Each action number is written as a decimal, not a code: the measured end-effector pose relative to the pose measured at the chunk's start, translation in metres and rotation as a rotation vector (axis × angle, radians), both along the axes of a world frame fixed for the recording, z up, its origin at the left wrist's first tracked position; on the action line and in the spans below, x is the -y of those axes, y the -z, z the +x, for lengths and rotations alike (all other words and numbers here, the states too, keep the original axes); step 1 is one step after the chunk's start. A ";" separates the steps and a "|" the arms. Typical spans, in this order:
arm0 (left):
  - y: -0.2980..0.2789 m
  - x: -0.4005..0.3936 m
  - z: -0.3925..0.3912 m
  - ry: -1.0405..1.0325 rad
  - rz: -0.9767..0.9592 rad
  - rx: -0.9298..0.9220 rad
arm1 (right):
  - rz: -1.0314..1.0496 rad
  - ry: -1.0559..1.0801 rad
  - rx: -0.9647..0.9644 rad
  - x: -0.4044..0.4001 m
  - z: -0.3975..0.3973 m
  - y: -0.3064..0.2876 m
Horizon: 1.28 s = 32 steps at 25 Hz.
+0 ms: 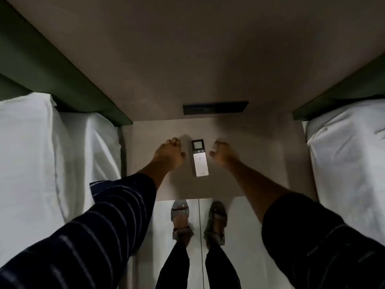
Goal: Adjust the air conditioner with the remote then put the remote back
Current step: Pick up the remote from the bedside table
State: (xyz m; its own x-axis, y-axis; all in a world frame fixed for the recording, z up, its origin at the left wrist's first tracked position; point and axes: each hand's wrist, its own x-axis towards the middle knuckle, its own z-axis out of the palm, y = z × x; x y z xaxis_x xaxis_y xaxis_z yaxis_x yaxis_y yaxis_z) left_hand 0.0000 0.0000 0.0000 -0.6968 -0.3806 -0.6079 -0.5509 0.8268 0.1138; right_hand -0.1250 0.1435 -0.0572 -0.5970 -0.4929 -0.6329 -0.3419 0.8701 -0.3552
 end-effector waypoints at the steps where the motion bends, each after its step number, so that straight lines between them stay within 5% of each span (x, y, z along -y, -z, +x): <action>1: 0.014 0.001 0.001 -0.010 0.002 0.025 | 0.016 0.021 0.022 0.004 0.008 0.022; 11: 0.114 0.015 0.017 -0.065 0.057 0.014 | -0.006 0.182 -0.150 0.036 0.054 0.151; 15: 0.106 0.023 0.023 -0.127 0.100 -0.002 | -0.066 0.269 0.040 0.038 0.038 0.141; 22: -0.004 0.041 0.050 -0.292 -0.055 0.028 | -0.323 0.165 0.385 0.087 0.046 -0.014; 28: -0.185 0.089 0.120 -0.454 -0.293 -0.122 | -0.543 -0.014 0.729 0.159 0.087 -0.214; 32: -0.307 0.099 0.205 -0.608 -0.484 -0.180 | -0.590 -0.245 0.779 0.197 0.152 -0.335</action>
